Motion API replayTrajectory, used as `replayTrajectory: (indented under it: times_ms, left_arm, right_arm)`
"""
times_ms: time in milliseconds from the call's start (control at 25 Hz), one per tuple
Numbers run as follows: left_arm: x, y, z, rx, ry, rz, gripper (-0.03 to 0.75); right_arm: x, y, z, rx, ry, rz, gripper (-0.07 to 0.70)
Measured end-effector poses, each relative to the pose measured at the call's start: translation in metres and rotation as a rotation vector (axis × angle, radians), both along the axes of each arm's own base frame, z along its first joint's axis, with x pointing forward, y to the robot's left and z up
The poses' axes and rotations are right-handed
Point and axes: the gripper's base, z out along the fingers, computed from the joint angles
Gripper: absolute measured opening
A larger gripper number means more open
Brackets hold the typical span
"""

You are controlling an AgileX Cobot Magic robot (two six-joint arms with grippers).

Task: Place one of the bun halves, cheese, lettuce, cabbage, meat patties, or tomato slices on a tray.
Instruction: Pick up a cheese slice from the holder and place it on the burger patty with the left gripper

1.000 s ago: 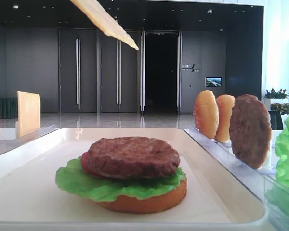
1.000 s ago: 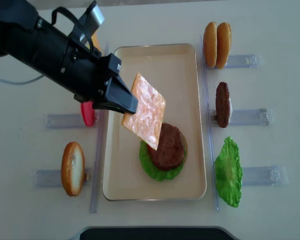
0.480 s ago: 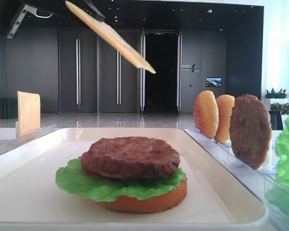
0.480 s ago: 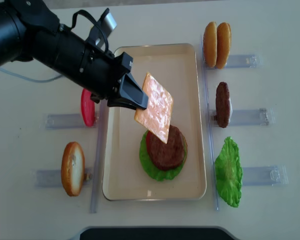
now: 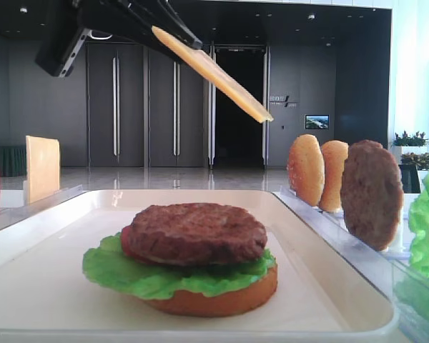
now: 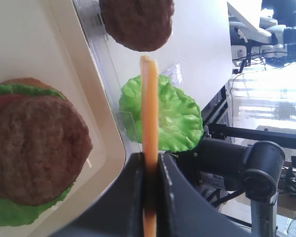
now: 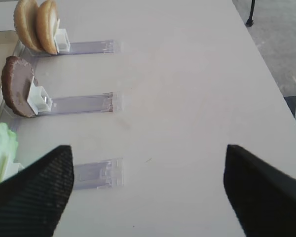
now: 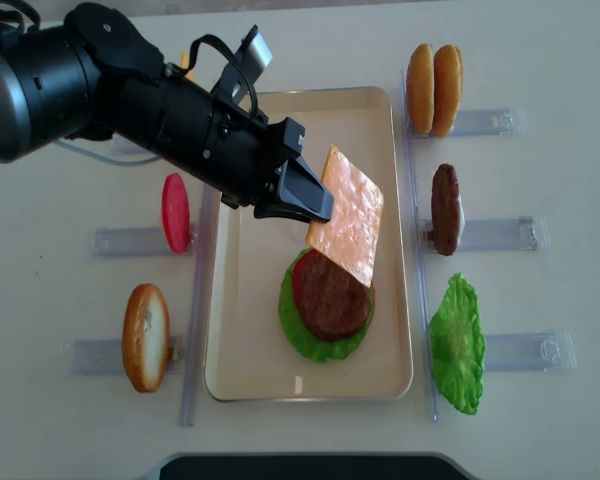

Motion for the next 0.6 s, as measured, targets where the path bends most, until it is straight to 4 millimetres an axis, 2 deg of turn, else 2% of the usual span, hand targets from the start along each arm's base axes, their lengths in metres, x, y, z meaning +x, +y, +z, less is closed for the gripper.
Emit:
replayTrajectory:
  times_ms: [280,480,600]
  left_arm:
    - [0.003,-0.002,-0.001,0.019,-0.011,0.047,0.032]
    - [-0.005,-0.015,-0.005,0.056,-0.03,0.06,0.032]
    - [-0.014,-0.011,-0.008,0.073,-0.037,0.115,0.032]
  right_arm:
    - [0.0,0.0,0.0,0.0,0.0,0.0,0.587]
    - [0.0,0.0,0.0,0.0,0.0,0.0,0.587]
    - [0.0,0.0,0.0,0.0,0.0,0.0,0.587]
